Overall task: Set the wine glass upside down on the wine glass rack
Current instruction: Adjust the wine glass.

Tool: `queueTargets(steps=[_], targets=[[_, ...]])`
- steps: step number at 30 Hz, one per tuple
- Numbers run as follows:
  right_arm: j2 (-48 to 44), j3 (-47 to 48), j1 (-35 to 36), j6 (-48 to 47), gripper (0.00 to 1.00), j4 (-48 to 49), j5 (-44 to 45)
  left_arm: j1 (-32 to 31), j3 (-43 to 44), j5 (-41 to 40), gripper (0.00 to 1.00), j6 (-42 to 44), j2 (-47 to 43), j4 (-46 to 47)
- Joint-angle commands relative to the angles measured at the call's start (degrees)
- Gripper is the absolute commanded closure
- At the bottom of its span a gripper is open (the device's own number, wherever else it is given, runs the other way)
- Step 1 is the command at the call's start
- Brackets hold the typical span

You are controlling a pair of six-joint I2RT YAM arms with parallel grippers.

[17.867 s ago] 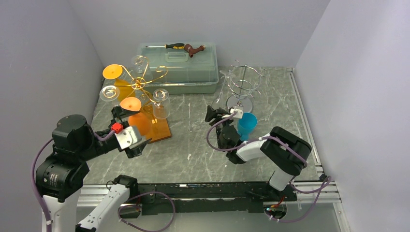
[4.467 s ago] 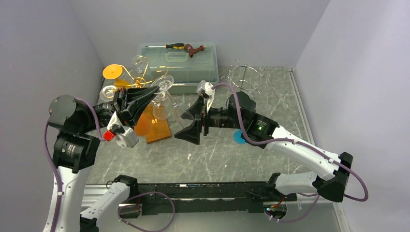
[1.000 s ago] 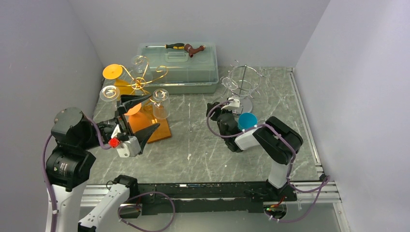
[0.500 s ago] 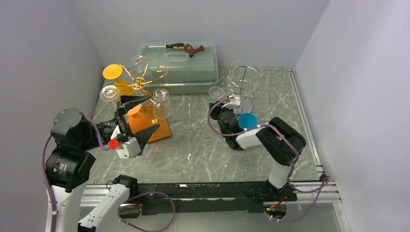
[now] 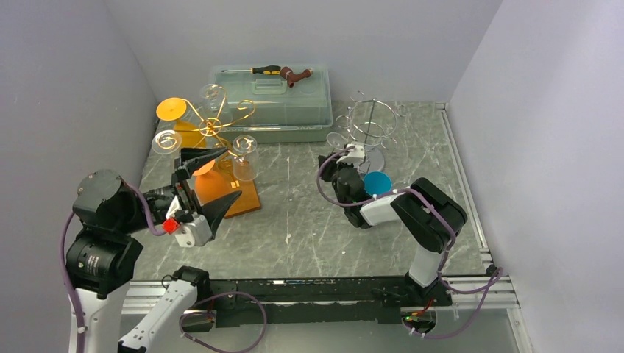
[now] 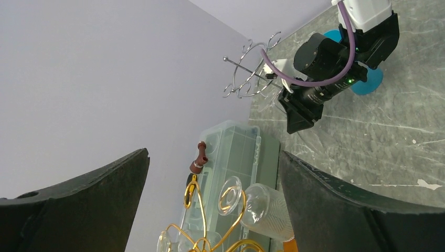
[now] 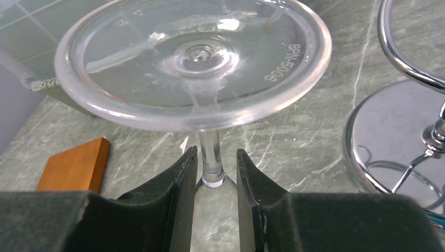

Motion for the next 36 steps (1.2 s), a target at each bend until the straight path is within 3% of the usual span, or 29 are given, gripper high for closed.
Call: queueTargets(steps=[1, 7, 14, 36], targets=[[-1.38, 0.45, -0.04, -1.88, 1.00, 4.73, -3.61, -0.01, -0.19, 0.73, 0.01, 0.86, -0.75, 0.28], [-6.43, -0.82, 1.11, -7.95, 1.00, 4.85, -10.67, -0.02, -0.40, 1.45, 0.00, 0.97, 0.01, -0.17], [-12.78, -2.64, 1.44, -14.28, 1.00, 5.31, -9.68, -0.02, -1.06, 2.26, 0.01, -0.04, 0.62, 0.99], [-12.51, 5.68, -2.84, -16.82, 1.00, 1.13, -12.57, -0.02, -1.39, 2.43, 0.00, 2.31, 0.88, -0.72]])
